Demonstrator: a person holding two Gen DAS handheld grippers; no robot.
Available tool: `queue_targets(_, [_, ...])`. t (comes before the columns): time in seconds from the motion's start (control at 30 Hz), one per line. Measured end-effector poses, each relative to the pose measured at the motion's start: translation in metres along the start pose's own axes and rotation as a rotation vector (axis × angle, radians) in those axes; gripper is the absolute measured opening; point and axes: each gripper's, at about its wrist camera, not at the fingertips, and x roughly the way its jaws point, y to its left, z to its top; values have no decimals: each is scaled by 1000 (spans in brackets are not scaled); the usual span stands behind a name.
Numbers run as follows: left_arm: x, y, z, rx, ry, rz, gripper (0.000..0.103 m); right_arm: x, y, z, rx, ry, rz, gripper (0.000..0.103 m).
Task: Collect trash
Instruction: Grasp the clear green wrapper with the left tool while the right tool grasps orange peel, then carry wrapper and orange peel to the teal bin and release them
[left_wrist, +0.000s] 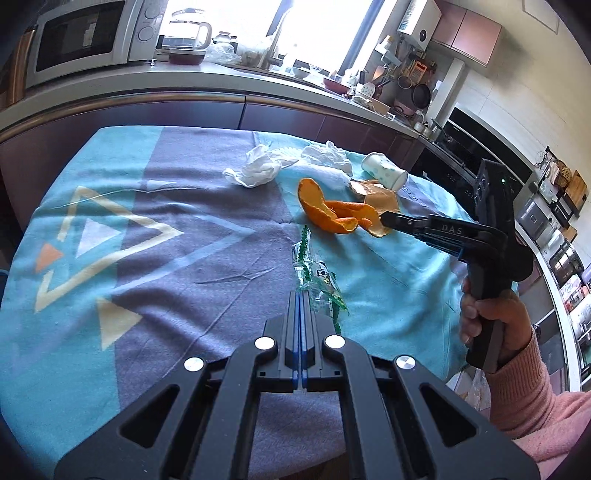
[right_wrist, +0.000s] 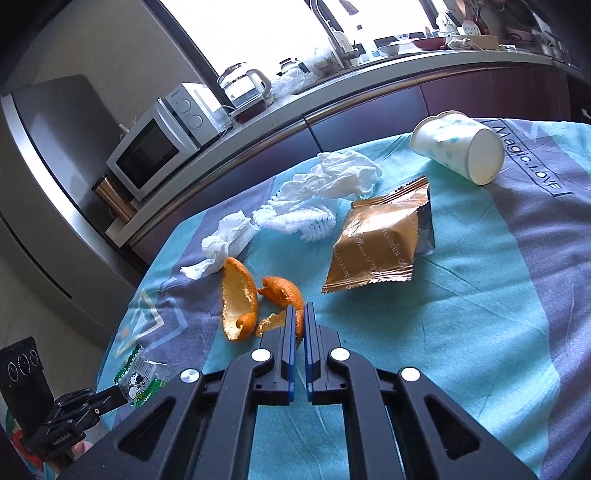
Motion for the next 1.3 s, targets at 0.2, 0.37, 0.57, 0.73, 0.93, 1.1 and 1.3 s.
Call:
queue_targets(0.2, [-22, 17, -3, -19, -36, 37, 1, -26, 7, -3, -5, -49, 18, 3])
queue_targets(0.37, [-37, 31, -4, -36, -66, 64, 1, -46, 19, -5, -15, -90, 47, 3])
queue_targets(0.57, [-56, 48, -7, -64, -96, 94, 1, -59, 44, -10, -53, -99, 112, 3])
queue_targets(0.73, [-74, 61, -10, -81, -123, 126, 1, -52, 76, -13, -109, -68, 187, 3])
queue_targets(0.93, [-102, 80, -12, -108, -163, 169, 1, -26, 123, -18, -171, 3, 299, 3])
queue_targets(1.1, [-132, 100, -16, -135, -206, 240, 1, -1, 170, -22, -241, 60, 391, 3])
queue_targets(1.3, [-173, 135, -20, -192, -261, 342, 1, 35, 232, -22, -307, 140, 515, 3])
